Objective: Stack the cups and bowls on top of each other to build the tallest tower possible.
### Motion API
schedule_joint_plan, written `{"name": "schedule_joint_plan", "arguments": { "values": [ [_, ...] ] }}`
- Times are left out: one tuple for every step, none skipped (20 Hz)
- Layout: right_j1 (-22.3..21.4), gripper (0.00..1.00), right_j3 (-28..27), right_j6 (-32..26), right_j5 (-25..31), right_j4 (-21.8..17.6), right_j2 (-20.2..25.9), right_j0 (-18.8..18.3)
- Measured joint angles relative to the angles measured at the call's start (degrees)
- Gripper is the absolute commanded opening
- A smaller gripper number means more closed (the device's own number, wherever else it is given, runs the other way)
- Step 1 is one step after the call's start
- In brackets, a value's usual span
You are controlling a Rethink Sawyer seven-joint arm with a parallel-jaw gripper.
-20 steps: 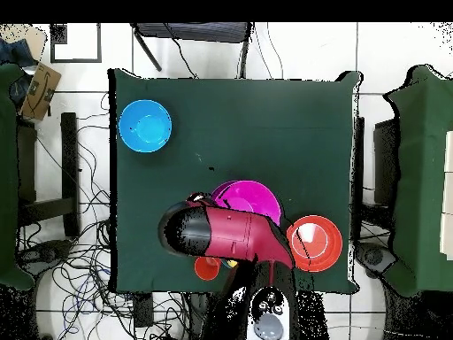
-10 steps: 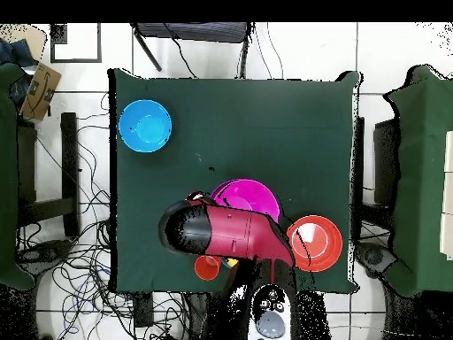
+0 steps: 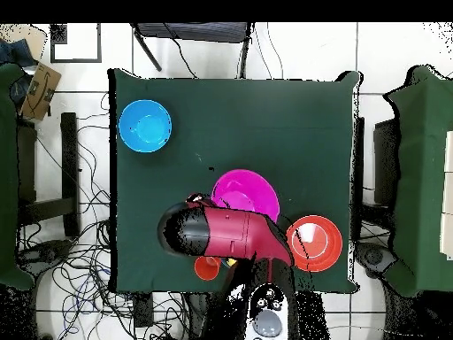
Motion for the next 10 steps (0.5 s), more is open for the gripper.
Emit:
{"name": "schedule_joint_plan", "arguments": {
  "values": [
    [0.11,1.0,0.01,0.0,0.0,-0.25,-0.06,0.17],
    [0.25,1.0,0.03,0.0,0.0,-0.5,-0.02,0.28],
    [0.36,1.0,0.05,0.0,0.0,-0.56,0.05,0.27],
    [0.5,1.0,0.07,0.0,-0.01,-0.55,0.3,0.08],
    [0.62,1.0,0.09,0.0,0.0,-0.56,0.56,-0.19],
    [0.83,1.0,0.09,0.0,0.0,-0.56,0.97,-0.7],
    [1.04,1.0,0.08,0.0,0.0,-0.56,1.38,-1.22],
    [1.12,1.0,0.09,0.0,0.0,-0.56,1.59,-1.53],
    [1.15,1.0,0.09,0.0,0.0,-0.56,1.78,-1.81],
    [1.15,1.0,0.07,0.0,0.0,-0.56,1.97,-2.14]
  ]
}}
